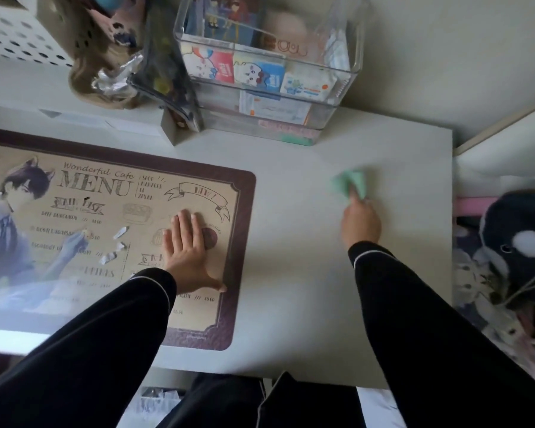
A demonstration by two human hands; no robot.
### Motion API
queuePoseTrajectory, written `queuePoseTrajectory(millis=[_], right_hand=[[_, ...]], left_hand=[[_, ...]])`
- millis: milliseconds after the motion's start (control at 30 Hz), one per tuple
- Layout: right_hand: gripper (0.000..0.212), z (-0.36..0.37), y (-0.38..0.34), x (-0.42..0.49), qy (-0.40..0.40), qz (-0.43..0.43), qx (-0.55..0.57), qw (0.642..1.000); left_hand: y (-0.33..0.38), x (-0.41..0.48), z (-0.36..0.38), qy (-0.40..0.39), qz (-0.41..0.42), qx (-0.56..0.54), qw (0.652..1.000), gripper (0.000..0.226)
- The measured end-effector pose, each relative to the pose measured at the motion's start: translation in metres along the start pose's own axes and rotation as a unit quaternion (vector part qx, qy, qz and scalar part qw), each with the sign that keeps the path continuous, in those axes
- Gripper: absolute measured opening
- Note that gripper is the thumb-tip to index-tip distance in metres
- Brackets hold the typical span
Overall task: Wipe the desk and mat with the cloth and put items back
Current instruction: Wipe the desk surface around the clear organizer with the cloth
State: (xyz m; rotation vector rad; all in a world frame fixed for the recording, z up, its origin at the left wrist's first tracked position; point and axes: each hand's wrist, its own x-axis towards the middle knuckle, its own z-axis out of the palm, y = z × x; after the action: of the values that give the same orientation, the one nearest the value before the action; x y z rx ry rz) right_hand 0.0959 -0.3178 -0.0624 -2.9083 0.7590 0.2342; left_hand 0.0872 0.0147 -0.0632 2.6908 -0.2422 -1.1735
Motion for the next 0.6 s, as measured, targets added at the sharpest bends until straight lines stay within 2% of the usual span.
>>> queuePoseTrajectory(millis=[33, 67, 100, 133, 200, 300, 367, 400, 433, 467, 533, 567, 600], right_hand=[[0.053, 0.003, 0.001, 0.003, 0.014, 0.094, 0.042, 0.995], [0.054, 0.007, -0.004, -0.005, 0.02, 0.136, 0.052, 0.989], [0.055, 0.014, -0.016, -0.018, 0.017, 0.124, 0.037, 0.991], [0.055, 0.021, -0.029, -0.037, 0.014, 0.073, 0.013, 0.997], [0.051, 0.035, -0.057, -0.093, 0.008, -0.104, -0.043, 0.994], [0.05, 0.043, -0.059, -0.176, -0.116, -0.353, -0.072, 0.926], [0.047, 0.037, -0.031, -0.185, -0.094, -0.481, -0.051, 0.87], [0.04, 0.029, -0.016, -0.175, -0.068, -0.514, -0.056, 0.853], [0.03, 0.022, 0.001, -0.16, -0.046, -0.505, -0.053, 0.86], [0.025, 0.015, 0.019, -0.139, -0.044, -0.441, -0.039, 0.896], [0.036, 0.001, 0.055, -0.098, -0.072, -0.204, -0.043, 0.975], [0.045, -0.004, 0.073, -0.083, -0.077, -0.056, -0.015, 0.995], [0.053, -0.009, 0.086, -0.074, -0.073, 0.075, 0.024, 0.994]], left_hand=[[-0.001, 0.001, -0.001, 0.0, 0.0, -0.001, 1.0, 0.171], [-0.001, 0.001, 0.0, 0.003, 0.001, -0.001, 1.0, 0.172], [-0.001, 0.001, 0.0, 0.004, 0.001, -0.002, 1.0, 0.172], [-0.001, 0.001, 0.001, 0.009, 0.003, 0.0, 1.0, 0.172], [0.0, 0.001, 0.003, 0.015, 0.006, 0.002, 1.0, 0.17], [-0.002, 0.001, 0.006, 0.031, 0.009, -0.017, 0.999, 0.159], [-0.003, 0.003, 0.009, 0.043, 0.008, -0.017, 0.999, 0.15], [-0.003, 0.003, 0.009, 0.046, 0.006, -0.016, 0.999, 0.148], [-0.003, 0.004, 0.01, 0.049, 0.007, -0.015, 0.999, 0.147], [-0.003, 0.005, 0.011, 0.053, 0.008, -0.013, 0.998, 0.147], [-0.004, 0.005, 0.014, 0.067, 0.007, -0.01, 0.998, 0.147], [-0.003, 0.005, 0.015, 0.076, 0.005, -0.01, 0.997, 0.147], [-0.002, 0.004, 0.016, 0.087, 0.002, -0.011, 0.996, 0.146]])
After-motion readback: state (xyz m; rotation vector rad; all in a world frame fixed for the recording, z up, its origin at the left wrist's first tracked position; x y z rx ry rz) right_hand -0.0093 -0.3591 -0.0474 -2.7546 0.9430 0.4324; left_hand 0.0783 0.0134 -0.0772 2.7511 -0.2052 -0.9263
